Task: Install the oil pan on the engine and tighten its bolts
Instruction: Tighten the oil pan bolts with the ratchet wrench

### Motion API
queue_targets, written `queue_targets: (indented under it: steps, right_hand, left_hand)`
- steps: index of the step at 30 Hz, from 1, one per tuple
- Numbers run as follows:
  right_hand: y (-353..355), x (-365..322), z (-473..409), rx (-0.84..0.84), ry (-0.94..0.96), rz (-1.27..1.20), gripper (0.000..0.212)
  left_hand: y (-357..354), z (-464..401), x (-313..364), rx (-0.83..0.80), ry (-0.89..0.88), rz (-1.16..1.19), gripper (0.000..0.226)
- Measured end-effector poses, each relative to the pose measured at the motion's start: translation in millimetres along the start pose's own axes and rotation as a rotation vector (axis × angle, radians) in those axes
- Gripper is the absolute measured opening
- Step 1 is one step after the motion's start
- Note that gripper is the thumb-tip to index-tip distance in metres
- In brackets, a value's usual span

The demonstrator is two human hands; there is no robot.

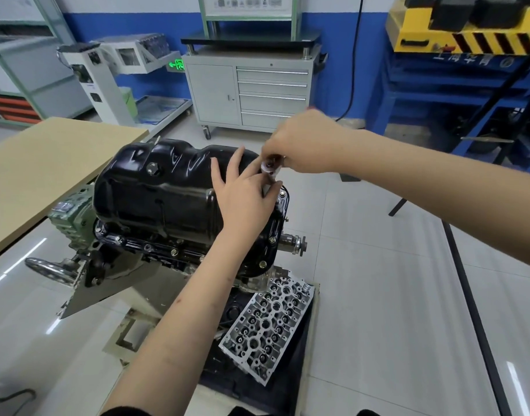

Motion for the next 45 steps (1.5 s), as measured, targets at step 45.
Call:
queue_targets:
  steps: [45]
  right_hand:
    - [-22.8,10.8,14.0,-0.230,-0.153,-0.442,0.029]
  left_hand:
    - [-8.1,-2.0,2.8,-0.065,-0.004,-0.105,0.028]
Point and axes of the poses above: each hand's wrist, its own z-axis away from the middle knuckle, its own y-axis out of the back of the hand, x = y × z, the point moved 8 cm from there along -z, towards the middle knuckle, and after that the axes turned 12 degrees about -y, right-handed, at the moved point
